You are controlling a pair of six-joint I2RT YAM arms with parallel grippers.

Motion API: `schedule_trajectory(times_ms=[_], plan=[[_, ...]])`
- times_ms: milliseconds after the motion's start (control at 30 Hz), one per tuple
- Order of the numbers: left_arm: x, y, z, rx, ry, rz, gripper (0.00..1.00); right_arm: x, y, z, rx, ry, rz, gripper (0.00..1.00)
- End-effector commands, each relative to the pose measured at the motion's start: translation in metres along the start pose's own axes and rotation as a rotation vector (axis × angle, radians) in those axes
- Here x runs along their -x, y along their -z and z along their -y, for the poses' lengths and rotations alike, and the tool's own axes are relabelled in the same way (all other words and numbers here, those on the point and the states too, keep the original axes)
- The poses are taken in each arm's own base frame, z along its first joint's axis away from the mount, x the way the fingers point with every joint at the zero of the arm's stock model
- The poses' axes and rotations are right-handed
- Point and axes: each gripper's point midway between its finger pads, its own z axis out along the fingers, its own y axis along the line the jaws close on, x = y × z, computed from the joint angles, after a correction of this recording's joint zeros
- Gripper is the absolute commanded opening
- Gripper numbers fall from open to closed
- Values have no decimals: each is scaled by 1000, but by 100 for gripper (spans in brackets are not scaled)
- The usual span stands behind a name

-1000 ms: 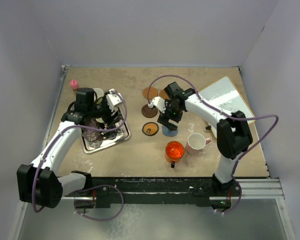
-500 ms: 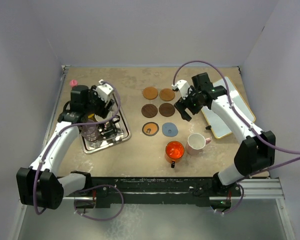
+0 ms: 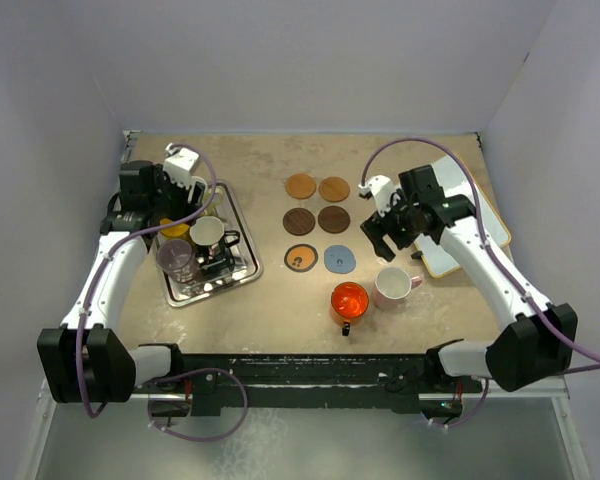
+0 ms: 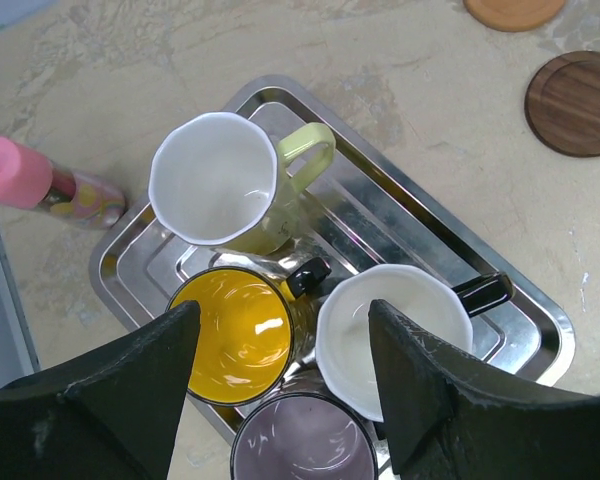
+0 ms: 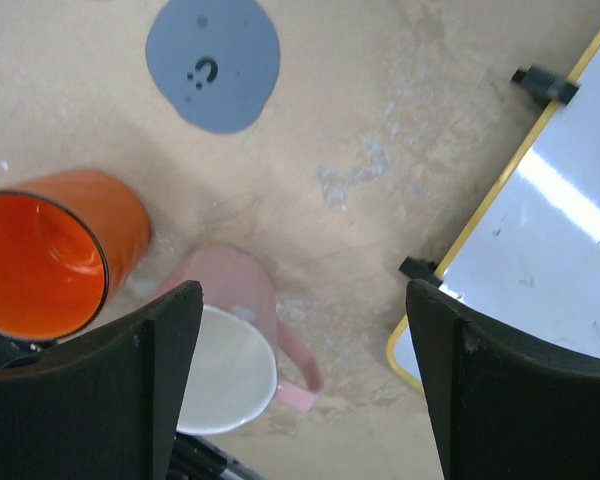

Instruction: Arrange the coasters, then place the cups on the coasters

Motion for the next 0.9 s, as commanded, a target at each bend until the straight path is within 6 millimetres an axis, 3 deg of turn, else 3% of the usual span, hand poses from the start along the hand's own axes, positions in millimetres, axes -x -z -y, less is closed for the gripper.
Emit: schedule_trajectory(times_ms=[0,133,333,867], plan=[[21,7,5,-40,-2,80,65,-45,16,-10,15,21,-105,84],[18,5,8,-53,-11,82,65,-76,24,-23,40,29,-147,82],[18,3,11,-71,-14,83,65,-92,19,-30,78,47,-189,75],[19,6,16,-97,-33,97,65,-80,-8,-29,233,179,-220,40]])
